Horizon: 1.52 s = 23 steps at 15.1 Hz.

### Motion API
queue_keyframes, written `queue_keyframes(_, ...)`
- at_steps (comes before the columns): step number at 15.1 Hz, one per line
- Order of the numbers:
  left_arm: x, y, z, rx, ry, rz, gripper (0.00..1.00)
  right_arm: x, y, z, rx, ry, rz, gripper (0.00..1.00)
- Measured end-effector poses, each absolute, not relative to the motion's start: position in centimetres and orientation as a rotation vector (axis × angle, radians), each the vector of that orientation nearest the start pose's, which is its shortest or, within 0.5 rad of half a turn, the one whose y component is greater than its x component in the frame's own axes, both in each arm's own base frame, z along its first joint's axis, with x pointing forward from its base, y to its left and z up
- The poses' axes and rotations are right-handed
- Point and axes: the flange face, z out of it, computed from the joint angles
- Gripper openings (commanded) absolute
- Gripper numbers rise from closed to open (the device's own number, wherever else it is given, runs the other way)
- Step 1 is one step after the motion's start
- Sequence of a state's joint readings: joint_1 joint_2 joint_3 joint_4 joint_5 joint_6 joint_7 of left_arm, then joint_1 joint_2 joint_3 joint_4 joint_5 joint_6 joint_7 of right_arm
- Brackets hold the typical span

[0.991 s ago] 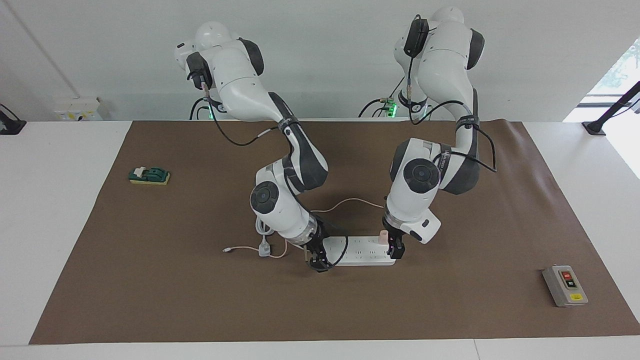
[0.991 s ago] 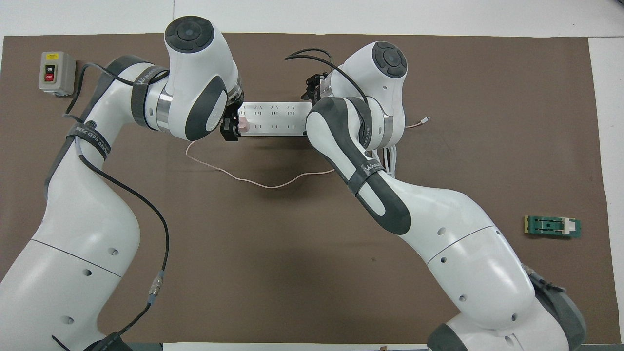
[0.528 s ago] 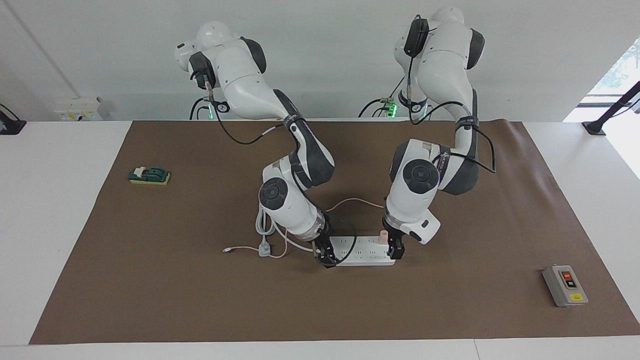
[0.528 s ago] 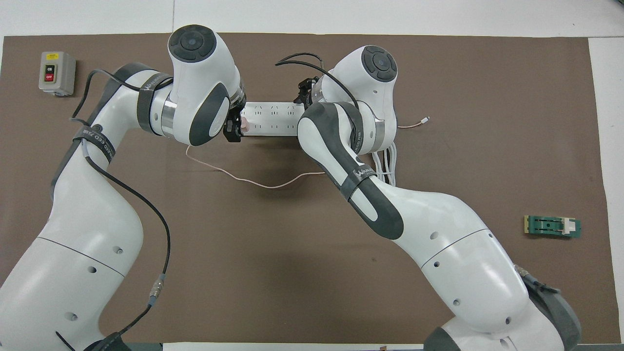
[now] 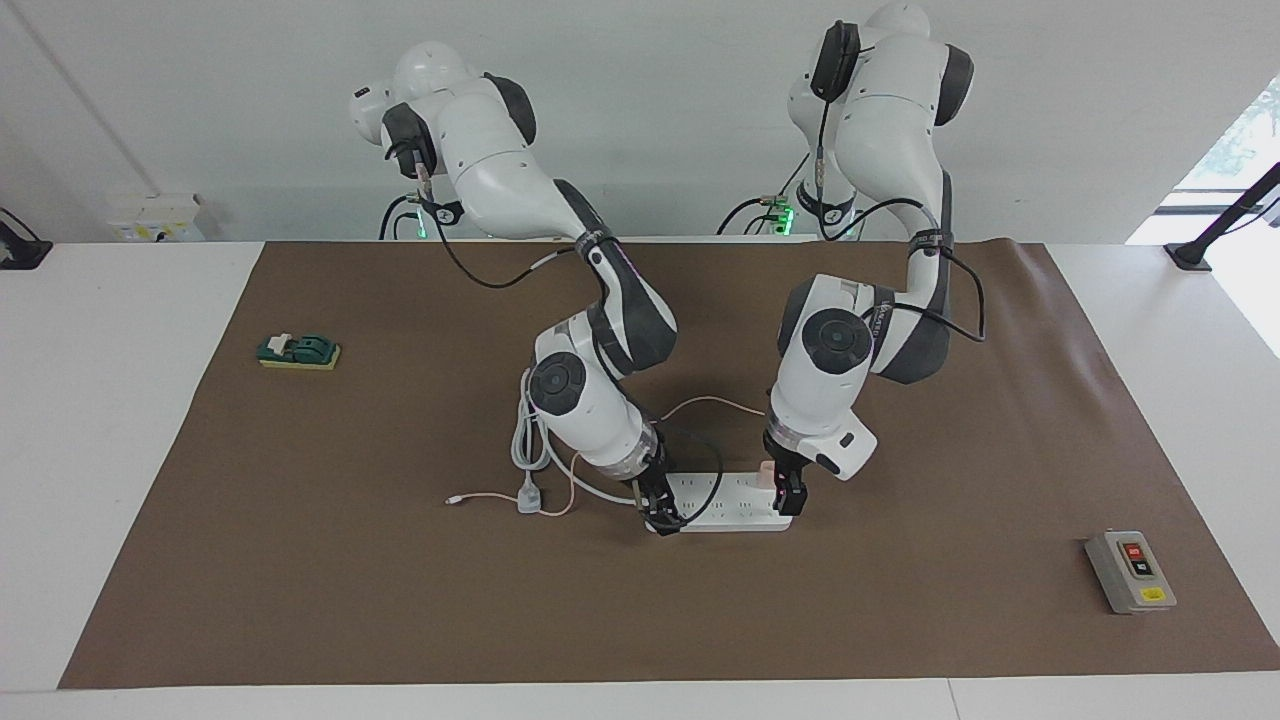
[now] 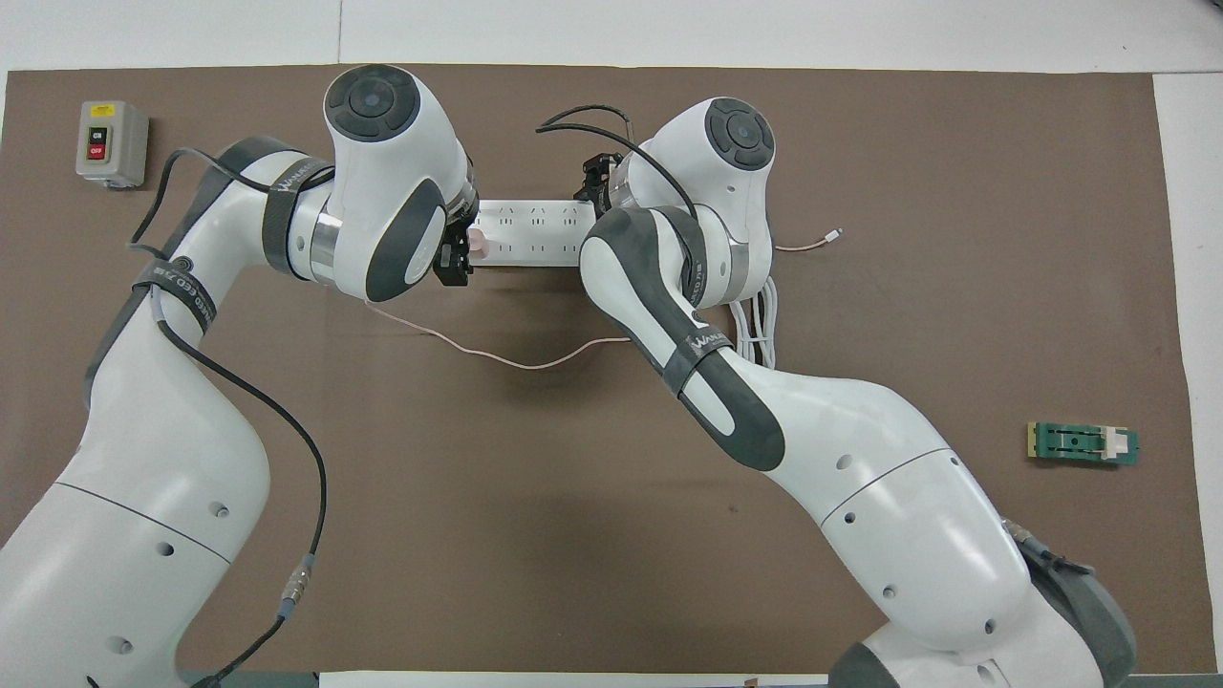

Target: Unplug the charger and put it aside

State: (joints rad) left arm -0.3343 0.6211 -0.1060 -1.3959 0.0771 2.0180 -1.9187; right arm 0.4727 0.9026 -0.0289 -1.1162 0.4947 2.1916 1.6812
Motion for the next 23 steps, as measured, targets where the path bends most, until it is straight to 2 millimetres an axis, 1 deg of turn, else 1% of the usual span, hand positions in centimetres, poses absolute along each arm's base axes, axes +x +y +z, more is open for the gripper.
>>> queue_keyframes(2,65.87,-28.91,34.50,-2.336,-2.096,-0.015,0.99,70.16,35.93,28.40,-2.044,1.867,0.369,1.00)
queue_keyframes(3,65.80,-28.89,34.35,-2.335,-2.093,-0.014,0.94,70.18,35.85,28.34,-2.046,1.865,0.366,1.00)
queue_keyframes(4,65.76,-28.87,34.23,-2.334,-2.091,-0.013,0.85,70.23,35.74,28.32,-2.047,1.864,0.364,1.00)
queue_keyframes(5,65.70,-28.86,34.10,-2.333,-2.089,-0.011,0.68,70.27,35.65,28.31,-2.047,1.864,0.363,1.00)
queue_keyframes(6,65.65,-28.85,33.94,-2.332,-2.088,-0.010,0.44,70.28,35.63,28.30,-2.047,1.864,0.363,1.00)
queue_keyframes(7,65.61,-28.84,33.79,-2.332,-2.087,-0.010,0.26,70.29,35.60,28.28,-2.047,1.864,0.363,1.00)
queue_keyframes(8,65.61,-28.84,33.76,-2.333,-2.087,-0.010,0.00,70.30,35.56,28.27,-2.046,1.865,0.363,0.90)
queue_keyframes(9,65.62,-28.85,33.80,-2.334,-2.089,-0.012,0.00,70.30,35.54,28.25,-2.047,1.866,0.364,0.69)
queue_keyframes(10,65.63,-28.85,33.85,-2.335,-2.090,-0.013,0.00,70.26,35.53,28.37,-2.049,1.866,0.367,0.44)
queue_keyframes(12,65.60,-28.86,33.86,-2.334,-2.089,-0.012,0.00,70.26,35.50,28.37,-2.048,1.867,0.367,0.00)
queue_keyframes(23,65.60,-28.86,33.87,-2.334,-2.089,-0.012,0.00,70.25,35.49,28.35,-2.048,1.866,0.367,0.00)
